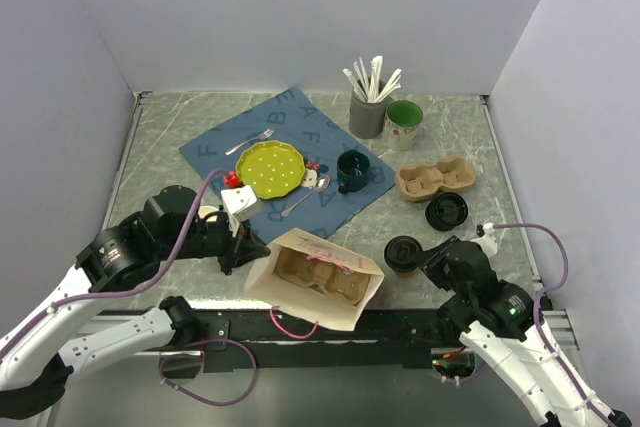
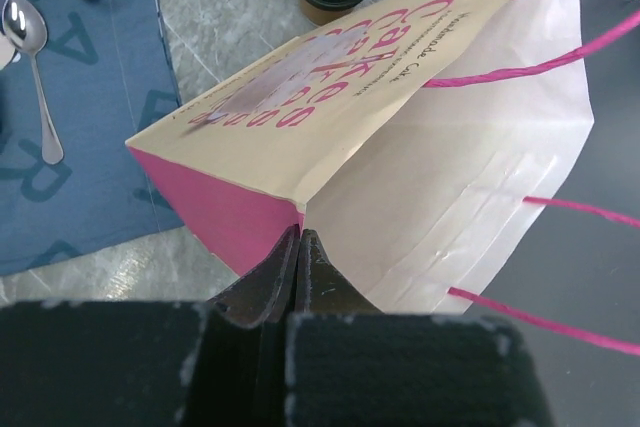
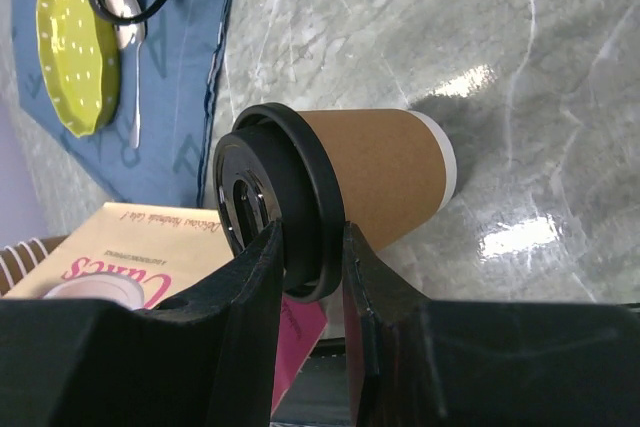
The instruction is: Pack the takeout coffee
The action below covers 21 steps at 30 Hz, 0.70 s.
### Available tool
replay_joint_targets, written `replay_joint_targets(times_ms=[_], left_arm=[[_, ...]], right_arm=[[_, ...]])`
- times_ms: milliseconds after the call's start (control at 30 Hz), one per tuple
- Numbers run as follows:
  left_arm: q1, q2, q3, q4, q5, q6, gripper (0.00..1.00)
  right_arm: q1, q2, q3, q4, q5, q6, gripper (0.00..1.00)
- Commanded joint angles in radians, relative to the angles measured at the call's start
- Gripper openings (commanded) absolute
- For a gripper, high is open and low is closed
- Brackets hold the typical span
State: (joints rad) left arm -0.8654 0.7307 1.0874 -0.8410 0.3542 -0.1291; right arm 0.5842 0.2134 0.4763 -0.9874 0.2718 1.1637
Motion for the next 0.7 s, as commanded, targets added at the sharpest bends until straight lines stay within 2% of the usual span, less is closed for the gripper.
replay_joint_targets(times_ms=[0,67,100,200,267,333,367,400,467,567,600,667], left_arm=[[-0.001,0.004,0.042,-0.009,-0.047,-0.049,0.02],[-0.001,0.003,0.043,-0.018,-0.070,-0.073,0.04],[-0.001,0.004,0.043,-0.021,-0.078,-0.084,0.10],[-0.001,0.006,0.048,-0.044,-0.110,-0.151,0.15],[-0.001,0.012,0.048,-0.055,-0.112,-0.164,0.16],[-0.001,0.021,0.052,-0.078,-0.142,-0.182,0.22],[-0.001,0.025,0.057,-0.087,-0.153,-0.185,0.27],[-0.001,0.032,0.066,-0.096,-0.170,-0.179,0.38],[-0.001,0.035,0.095,-0.109,-0.196,-0.155,0.46],[-0.001,0.032,0.166,-0.109,-0.266,-0.061,0.55],[0.000,0.035,0.208,-0.107,-0.288,0.018,0.60],[-0.001,0.042,0.244,-0.086,-0.346,0.110,0.61]], right_arm=[[-0.006,0.004,0.022,-0.097,0.064,0.068,0.38],[-0.006,0.003,0.039,-0.121,0.070,0.077,0.46],[-0.006,0.007,0.062,-0.158,0.073,0.083,0.56],[-0.006,0.046,0.122,-0.253,0.070,0.088,0.64],[-0.006,0.092,0.154,-0.299,0.067,0.094,0.66],[-0.006,0.136,0.211,-0.344,0.063,0.065,0.67],[-0.006,0.148,0.232,-0.352,0.061,0.048,0.67],[-0.006,0.162,0.275,-0.359,0.064,0.034,0.67],[-0.006,0.207,0.324,-0.382,0.067,-0.008,0.67],[-0.006,0.267,0.435,-0.405,0.069,-0.076,0.67],[-0.004,0.291,0.452,-0.405,0.069,-0.093,0.67],[-0.006,0.311,0.494,-0.390,0.058,-0.165,0.67]])
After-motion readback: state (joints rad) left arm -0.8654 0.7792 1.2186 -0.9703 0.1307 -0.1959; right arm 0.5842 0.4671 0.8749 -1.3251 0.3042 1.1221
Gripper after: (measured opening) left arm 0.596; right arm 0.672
